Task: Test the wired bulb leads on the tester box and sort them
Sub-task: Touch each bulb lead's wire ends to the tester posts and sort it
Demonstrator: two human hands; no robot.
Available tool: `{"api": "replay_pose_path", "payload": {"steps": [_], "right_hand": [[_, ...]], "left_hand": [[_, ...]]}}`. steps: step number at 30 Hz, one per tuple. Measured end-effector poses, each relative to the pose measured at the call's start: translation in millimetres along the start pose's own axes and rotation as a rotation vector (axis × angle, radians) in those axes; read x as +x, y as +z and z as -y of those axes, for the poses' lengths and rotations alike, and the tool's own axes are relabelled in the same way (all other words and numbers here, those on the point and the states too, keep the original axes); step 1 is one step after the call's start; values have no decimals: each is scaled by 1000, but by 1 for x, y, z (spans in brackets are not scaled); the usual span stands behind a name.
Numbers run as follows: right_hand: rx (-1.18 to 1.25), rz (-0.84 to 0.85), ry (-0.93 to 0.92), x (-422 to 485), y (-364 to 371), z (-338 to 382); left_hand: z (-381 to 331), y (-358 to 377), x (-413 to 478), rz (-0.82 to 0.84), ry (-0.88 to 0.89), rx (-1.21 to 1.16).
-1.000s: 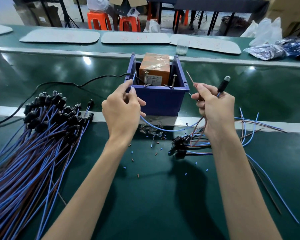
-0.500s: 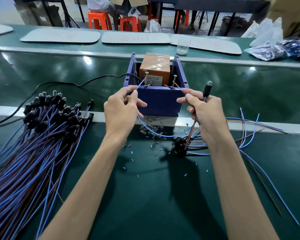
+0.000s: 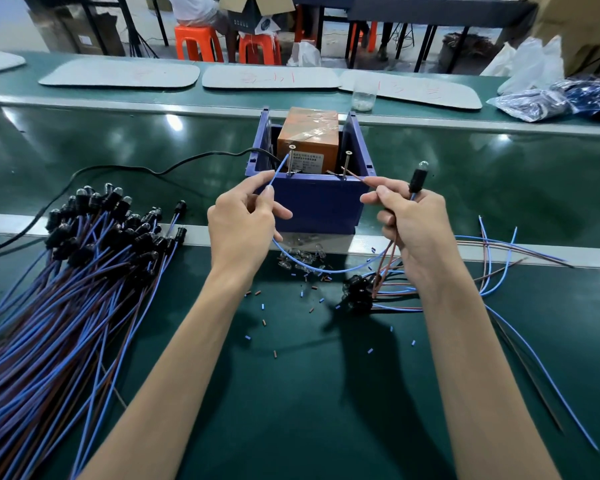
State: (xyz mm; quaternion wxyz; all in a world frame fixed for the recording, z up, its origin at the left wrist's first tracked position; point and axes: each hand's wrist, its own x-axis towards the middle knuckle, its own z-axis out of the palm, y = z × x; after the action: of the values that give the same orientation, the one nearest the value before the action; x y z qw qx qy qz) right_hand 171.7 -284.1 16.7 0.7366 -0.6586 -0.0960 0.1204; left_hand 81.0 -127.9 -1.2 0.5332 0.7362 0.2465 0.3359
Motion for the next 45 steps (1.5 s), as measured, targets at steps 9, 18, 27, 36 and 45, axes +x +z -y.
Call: {"api": "replay_pose_path", "payload": {"steps": [9, 18, 27, 36, 45], "right_hand": [[24, 4, 5, -1, 0, 1], [65, -5, 19, 2, -1, 0], [76, -7, 28, 3, -2, 0], [83, -3, 29, 3, -1, 0], [73, -4, 24, 3, -2, 1]], "left_hand": [[2, 0, 0, -19, -20, 30], [3, 0, 4, -65, -41, 4], [4, -2, 6, -95, -46, -9], [4, -3, 7, -105, -55, -12], [3, -1, 5, -88, -54, -19]]}}
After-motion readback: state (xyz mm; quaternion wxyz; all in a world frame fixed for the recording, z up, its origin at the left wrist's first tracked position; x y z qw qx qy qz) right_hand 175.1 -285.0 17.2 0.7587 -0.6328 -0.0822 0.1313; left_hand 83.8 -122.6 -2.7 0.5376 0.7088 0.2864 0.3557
